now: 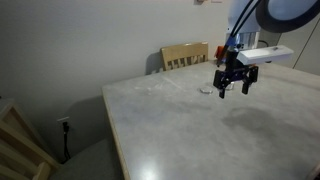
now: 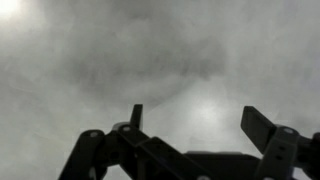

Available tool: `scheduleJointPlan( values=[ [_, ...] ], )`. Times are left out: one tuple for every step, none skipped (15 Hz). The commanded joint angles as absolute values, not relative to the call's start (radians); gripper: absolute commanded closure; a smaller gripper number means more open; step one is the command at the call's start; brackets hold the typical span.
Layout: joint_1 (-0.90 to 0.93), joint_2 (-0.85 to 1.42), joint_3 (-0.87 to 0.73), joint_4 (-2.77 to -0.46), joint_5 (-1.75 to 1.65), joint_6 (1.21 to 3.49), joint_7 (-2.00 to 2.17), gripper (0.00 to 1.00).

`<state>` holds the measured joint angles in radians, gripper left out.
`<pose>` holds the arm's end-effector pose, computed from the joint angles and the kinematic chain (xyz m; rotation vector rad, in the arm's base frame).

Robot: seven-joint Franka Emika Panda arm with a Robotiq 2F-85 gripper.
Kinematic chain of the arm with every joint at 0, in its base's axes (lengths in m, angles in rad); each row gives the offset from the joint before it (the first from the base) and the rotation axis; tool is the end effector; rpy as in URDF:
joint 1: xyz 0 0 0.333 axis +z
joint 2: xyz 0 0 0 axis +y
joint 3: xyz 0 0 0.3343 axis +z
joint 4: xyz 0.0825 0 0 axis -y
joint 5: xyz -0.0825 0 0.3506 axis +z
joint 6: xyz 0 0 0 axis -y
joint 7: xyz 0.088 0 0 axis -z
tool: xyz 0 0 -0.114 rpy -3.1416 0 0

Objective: Pick the lid and put it on the bottle

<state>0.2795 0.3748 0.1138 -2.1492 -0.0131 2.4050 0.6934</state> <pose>0.5024 0.2073 0.2534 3.0712 -0.4568 -0.1821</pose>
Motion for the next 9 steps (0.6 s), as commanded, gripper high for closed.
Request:
scheduleJointPlan(
  values=[
    [0.166, 0.405, 0.099, -2.106, 0.114, 2.41, 0.521, 0.0],
    [0.14, 0.408, 0.095, -2.089, 0.152, 2.4, 0.471, 0.0],
    [0.211, 0.398, 0.077, -2.119, 0.102, 2.406, 0.554, 0.0],
    [0.181, 0.399, 0.071, -2.108, 0.128, 2.405, 0.508, 0.0],
    [0.16, 0.399, 0.068, -2.1, 0.137, 2.404, 0.484, 0.0],
    [0.151, 0.399, 0.067, -2.097, 0.139, 2.404, 0.477, 0.0],
    [0.152, 0.399, 0.068, -2.096, 0.139, 2.404, 0.477, 0.0],
    [0.164, 0.4, 0.067, -2.099, 0.126, 2.409, 0.483, 0.0],
    [0.181, 0.403, 0.051, -2.091, 0.096, 2.417, 0.51, 0.0]
  ],
)
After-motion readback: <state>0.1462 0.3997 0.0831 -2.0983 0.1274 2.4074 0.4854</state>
